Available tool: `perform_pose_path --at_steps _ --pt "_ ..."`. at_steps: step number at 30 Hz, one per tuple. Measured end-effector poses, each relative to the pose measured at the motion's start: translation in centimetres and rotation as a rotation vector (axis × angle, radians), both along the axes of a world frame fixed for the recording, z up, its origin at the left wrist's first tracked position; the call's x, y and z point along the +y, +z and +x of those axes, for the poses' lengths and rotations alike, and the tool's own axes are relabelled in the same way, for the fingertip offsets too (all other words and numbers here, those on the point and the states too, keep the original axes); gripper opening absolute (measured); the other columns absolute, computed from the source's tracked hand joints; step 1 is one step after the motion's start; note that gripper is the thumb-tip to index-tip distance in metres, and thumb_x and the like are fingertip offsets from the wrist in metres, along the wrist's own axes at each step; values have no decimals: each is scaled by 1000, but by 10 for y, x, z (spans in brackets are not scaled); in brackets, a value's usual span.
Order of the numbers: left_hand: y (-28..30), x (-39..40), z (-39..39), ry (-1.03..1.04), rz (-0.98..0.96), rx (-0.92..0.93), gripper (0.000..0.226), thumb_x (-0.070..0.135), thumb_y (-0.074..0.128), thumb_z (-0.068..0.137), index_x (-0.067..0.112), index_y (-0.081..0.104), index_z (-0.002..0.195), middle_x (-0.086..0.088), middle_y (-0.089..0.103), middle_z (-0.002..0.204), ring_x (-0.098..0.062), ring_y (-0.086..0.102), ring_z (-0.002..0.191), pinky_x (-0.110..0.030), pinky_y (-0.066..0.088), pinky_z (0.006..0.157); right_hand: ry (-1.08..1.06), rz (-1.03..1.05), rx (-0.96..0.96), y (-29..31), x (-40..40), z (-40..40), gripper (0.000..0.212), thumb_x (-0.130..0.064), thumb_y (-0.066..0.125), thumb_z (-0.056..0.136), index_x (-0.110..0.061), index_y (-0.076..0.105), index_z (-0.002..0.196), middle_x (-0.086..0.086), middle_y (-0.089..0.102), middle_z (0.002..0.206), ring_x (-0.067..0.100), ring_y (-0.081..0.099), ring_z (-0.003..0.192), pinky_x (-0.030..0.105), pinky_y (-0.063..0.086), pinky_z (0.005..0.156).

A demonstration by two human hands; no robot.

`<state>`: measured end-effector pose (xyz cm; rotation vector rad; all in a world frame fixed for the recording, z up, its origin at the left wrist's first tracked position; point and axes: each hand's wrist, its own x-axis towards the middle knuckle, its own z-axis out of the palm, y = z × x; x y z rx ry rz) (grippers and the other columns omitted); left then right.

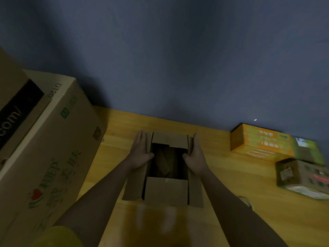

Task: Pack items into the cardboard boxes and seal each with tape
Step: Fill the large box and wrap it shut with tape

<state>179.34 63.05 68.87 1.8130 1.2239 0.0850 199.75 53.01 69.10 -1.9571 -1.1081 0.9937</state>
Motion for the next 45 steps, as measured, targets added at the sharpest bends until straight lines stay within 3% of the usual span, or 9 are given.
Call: perform_pose_path --at_steps 2,6,10,14,20,26,31,41,45 --pt "-7 -3 5 53 -126 -118 92 15 55 95 18 -17 151 4 -19 159 -15 -9 147 -33 4 119 -40 8 111 -2 2 0 88 2 52 94 -15 -10 153 -2 5 162 14 9 147 12 19 105" --pt "-13 -4 9 79 -178 -178 87 11 50 96 21 -18 151 6 -17 159 -13 -9 147 -31 0 118 -64 31 186 -11 2 -1 81 2 48 96 -18 -5 154 -4 7 161 15 9 148 34 19 120" --pt "-5 -3 5 11 0 0 99 25 59 93 15 -22 149 1 -25 157 -18 -14 147 -33 -1 117 65 62 -190 -12 1 2 81 -6 54 92 -19 5 155 4 4 162 22 2 149 45 13 121" --pt "13 -6 10 -109 514 411 93 47 51 92 12 -11 152 -9 -22 158 -27 -21 145 -51 -17 113 172 11 -609 -1 0 2 70 -33 59 93 -21 23 151 7 2 161 29 -4 148 42 7 119" --pt "44 2 45 -431 583 484 76 42 48 97 12 5 153 -8 -3 161 -24 -3 149 -44 -2 119 314 62 -1046 17 17 -6 65 -37 85 61 -13 63 117 19 50 139 41 40 133 57 41 100" --pt "38 3 55 -466 545 477 63 25 40 102 9 7 153 -10 7 161 -24 10 148 -36 10 119 503 24 -1073 17 26 -7 56 -31 61 91 -6 46 139 15 46 141 33 41 134 43 32 111" --pt "33 4 53 -451 565 457 58 14 36 102 18 9 154 -9 6 161 -26 9 148 -36 14 117 514 94 -1116 11 29 -3 63 -31 92 56 -9 71 111 8 71 104 24 69 94 35 58 82" --pt "22 4 53 -448 603 453 61 10 36 101 18 8 154 -10 6 161 -27 7 148 -38 15 118 522 134 -1098 15 33 1 57 -20 93 48 -13 75 102 4 74 95 19 71 86 28 58 69" --pt "27 4 55 -459 564 458 58 28 35 103 19 10 154 -9 9 161 -27 10 148 -38 17 117 527 133 -1104 13 30 2 56 -26 93 52 -12 74 103 5 73 98 20 70 88 27 57 72"
